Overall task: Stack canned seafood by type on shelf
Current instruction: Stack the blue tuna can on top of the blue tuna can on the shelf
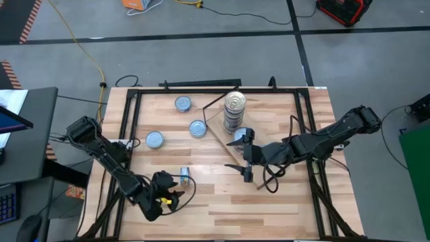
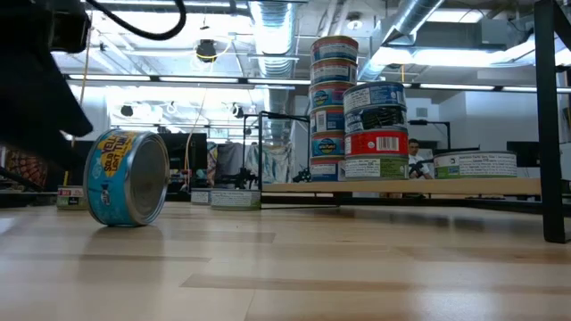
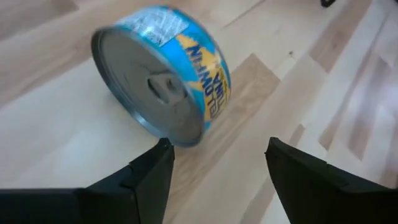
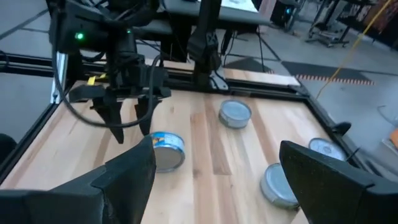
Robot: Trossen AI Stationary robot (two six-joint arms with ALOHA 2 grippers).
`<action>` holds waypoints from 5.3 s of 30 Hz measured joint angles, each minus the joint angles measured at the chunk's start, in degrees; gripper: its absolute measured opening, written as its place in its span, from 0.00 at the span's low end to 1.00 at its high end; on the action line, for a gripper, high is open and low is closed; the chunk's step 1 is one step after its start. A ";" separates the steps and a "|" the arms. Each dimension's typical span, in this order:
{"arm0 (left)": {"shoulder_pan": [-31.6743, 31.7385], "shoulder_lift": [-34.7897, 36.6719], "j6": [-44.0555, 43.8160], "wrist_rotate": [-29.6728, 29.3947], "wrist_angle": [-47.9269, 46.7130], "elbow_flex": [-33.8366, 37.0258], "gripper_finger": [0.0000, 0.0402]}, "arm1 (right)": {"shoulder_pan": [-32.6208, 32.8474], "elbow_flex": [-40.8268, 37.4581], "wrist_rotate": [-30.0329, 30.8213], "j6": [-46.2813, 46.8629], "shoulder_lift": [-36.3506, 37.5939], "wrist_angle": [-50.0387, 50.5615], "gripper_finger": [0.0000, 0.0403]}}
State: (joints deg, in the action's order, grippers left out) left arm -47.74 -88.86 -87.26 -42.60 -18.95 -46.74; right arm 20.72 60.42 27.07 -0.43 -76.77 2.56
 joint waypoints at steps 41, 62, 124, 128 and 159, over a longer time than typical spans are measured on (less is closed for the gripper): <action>2.10 -11.63 -10.62 -4.60 -36.91 -20.32 0.78 | -7.11 0.18 -4.66 -13.59 0.00 -13.44 0.91; 5.88 -11.65 -10.12 -10.63 -29.79 -16.94 0.77 | -7.37 0.18 -5.91 -13.10 -0.02 -11.37 0.91; 26.24 0.64 143.81 22.80 -33.90 -11.22 0.49 | 3.56 0.16 0.59 9.19 -0.44 3.95 0.91; 25.36 0.66 139.96 22.75 -34.15 -11.22 0.34 | 3.58 0.16 0.57 9.16 -0.44 3.97 0.91; 25.48 9.77 73.52 26.28 32.03 5.39 0.34 | 6.15 -1.55 3.21 10.98 -1.02 8.02 0.83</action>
State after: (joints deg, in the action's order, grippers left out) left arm -22.26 -79.09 -13.74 -16.32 13.08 -41.35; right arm 26.86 58.87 30.28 10.55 -77.80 10.58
